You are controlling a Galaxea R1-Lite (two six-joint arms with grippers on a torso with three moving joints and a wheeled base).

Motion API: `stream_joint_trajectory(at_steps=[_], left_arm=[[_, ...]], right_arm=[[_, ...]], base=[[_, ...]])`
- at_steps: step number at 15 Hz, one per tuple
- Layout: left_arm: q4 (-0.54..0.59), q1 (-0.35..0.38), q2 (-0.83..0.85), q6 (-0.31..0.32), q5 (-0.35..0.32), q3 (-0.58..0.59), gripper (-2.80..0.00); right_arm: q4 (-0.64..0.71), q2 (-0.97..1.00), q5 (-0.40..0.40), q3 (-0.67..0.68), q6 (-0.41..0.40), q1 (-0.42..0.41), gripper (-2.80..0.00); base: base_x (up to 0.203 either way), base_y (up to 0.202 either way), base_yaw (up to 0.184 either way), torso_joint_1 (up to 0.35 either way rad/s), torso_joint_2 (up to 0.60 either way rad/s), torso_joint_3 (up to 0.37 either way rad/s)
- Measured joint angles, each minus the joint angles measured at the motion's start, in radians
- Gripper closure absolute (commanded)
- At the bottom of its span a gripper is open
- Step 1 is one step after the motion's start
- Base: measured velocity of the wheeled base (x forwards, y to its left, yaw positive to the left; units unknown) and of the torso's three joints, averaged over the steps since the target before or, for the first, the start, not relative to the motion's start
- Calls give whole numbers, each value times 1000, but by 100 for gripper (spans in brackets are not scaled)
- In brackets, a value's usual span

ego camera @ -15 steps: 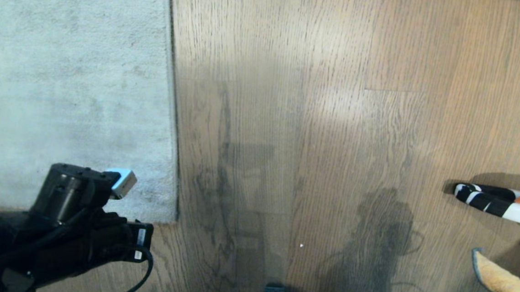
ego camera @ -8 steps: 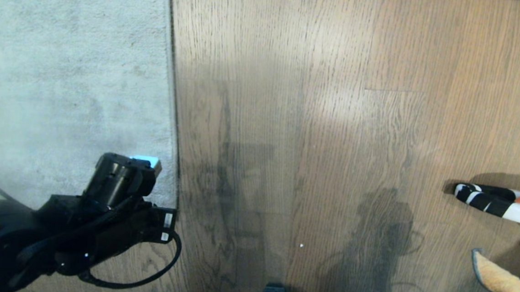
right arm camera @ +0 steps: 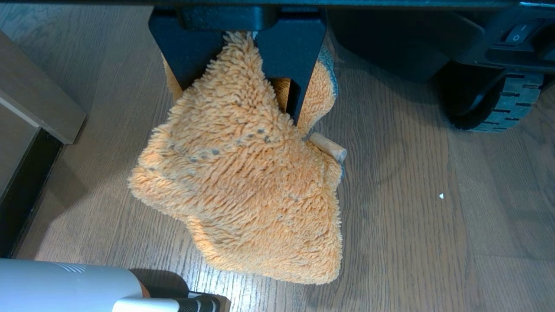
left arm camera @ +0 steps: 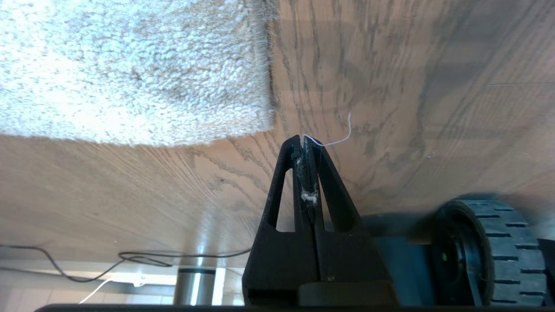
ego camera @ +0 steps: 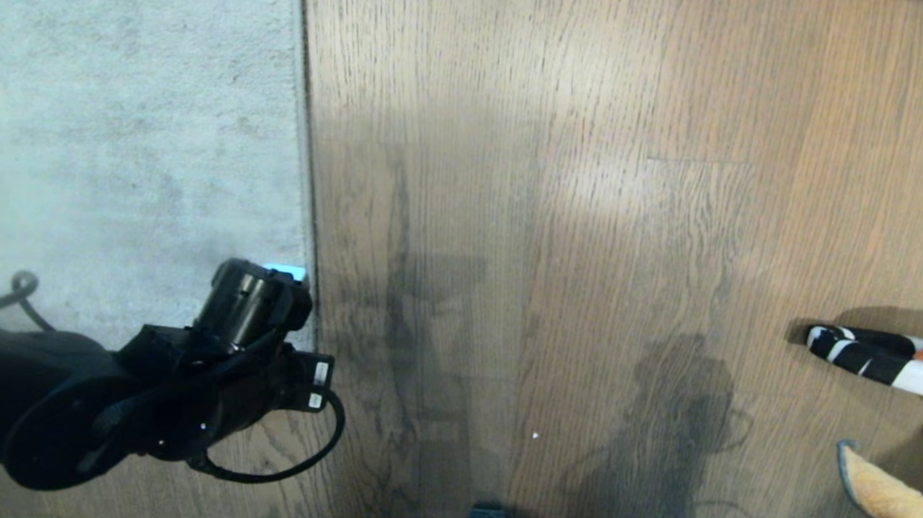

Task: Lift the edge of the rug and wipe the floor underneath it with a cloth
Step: Lift up the carpet

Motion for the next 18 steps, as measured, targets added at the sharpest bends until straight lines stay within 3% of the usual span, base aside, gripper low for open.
stream_joint_trajectory(at_steps=[4,8,12,13,15,18], left_arm=[[67,3,3,21,69,-34,0],[-12,15,15,72,129,-40,0],[-22,24,25,92,136,-39,0],[-25,23,29,92,136,-40,-280],[-57,21,42,100,136,-41,-280],[-59,30,51,200,166,-30,-280]], right_arm=[[0,0,0,0,0,0,0],[0,0,0,0,0,0,0],[0,0,0,0,0,0,0],[0,0,0,0,0,0,0],[0,0,0,0,0,0,0],[0,0,0,0,0,0,0]], base=[[0,0,0,0,0,0],[0,0,0,0,0,0],[0,0,0,0,0,0],[0,0,0,0,0,0],[0,0,0,0,0,0],[0,0,0,0,0,0]])
